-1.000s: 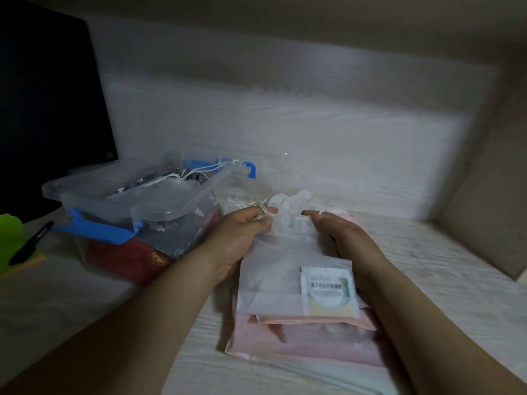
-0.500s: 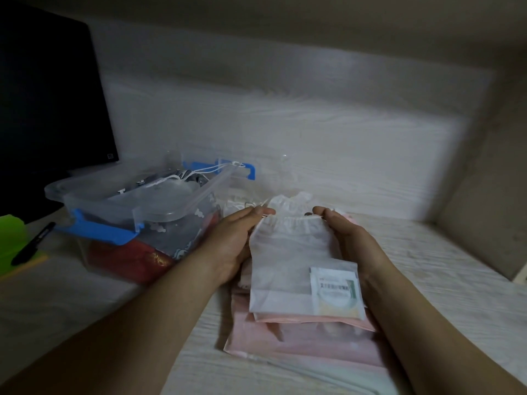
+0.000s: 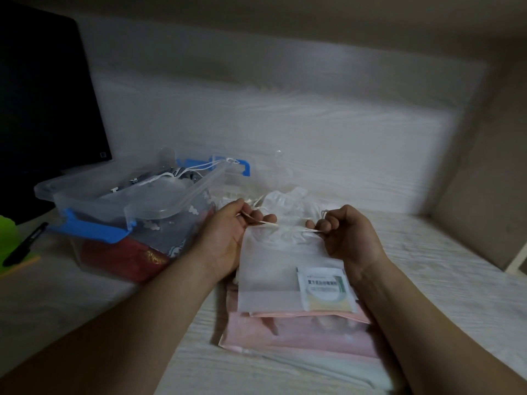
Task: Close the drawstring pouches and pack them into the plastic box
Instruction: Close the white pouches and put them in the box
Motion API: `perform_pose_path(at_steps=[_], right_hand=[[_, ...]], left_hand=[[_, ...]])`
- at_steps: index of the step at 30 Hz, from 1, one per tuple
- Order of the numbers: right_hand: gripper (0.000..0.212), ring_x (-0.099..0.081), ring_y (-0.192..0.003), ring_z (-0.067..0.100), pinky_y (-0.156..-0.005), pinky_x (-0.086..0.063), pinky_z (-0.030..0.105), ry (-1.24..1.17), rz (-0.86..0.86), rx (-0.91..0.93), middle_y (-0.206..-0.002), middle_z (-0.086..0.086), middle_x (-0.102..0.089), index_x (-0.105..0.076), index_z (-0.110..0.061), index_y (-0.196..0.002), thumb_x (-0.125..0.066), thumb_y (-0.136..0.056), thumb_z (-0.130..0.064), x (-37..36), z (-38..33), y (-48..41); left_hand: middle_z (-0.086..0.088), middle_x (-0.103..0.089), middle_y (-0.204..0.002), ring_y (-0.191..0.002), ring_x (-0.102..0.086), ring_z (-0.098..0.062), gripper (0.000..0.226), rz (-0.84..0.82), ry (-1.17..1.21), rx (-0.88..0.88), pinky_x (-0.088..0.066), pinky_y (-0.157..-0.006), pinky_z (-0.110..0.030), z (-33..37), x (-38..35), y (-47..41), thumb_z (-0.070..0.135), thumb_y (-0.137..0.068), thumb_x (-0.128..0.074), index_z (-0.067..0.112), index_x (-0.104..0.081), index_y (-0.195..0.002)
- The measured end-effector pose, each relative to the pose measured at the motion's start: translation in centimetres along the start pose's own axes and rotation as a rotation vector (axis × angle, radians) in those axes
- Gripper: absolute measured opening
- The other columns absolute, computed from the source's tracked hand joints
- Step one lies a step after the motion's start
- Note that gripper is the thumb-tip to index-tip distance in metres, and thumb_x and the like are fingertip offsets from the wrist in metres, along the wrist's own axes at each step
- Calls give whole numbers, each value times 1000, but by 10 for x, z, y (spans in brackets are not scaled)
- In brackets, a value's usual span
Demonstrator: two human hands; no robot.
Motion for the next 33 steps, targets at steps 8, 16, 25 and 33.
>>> perform_pose_path(at_steps=[8, 16, 25, 33], right_hand=[[32, -31, -53, 16, -56, -39, 26, 104, 38, 14, -60, 0, -25, -30, -21, -63, -42, -88, -7, -2, -2, 6], [31, -56, -75, 17, -77, -49, 30, 504, -95, 261, -77, 3, -55, -71, -11, -81, -52, -103, -22, -9, -14, 8], [19, -65, -91, 23, -86, -48, 41, 589, -317, 406, -88, 6, -70, -79, -18, -102, -60, -101, -20, -36, -7, 20], [3, -69, -80, 25, -80, -53, 39, 637, -192, 225, -85, 16, -73, -68, -6, -92, -67, -95, -5, -27, 8, 16]], left_hand=[[2, -28, -53, -43, -30, -13, 34, 21, -125, -104, -47, -62, -31, 4, 2, -3, 17, -99, -48, 18, -40, -66], [3, -30, -65, -56, -27, -12, 25, -214, -885, -312, -28, -55, -30, -7, -18, 8, 22, -108, -45, 17, -45, -83], [6, -77, -102, -100, -71, -9, 36, -352, -1357, -457, -54, -94, -39, -21, -27, -1, 50, -102, -48, 25, -71, -111], [13, -39, -55, -53, -36, -11, 36, -126, -957, -363, -32, -60, -34, -15, -15, -5, 48, -92, -52, 28, -50, -62]])
Point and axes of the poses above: each hand's wrist, its own y-axis away from the middle knuckle, its own x-axis out of the back of the hand, z = x × y, the point moved 3 cm from there along -y, towards the middle knuckle
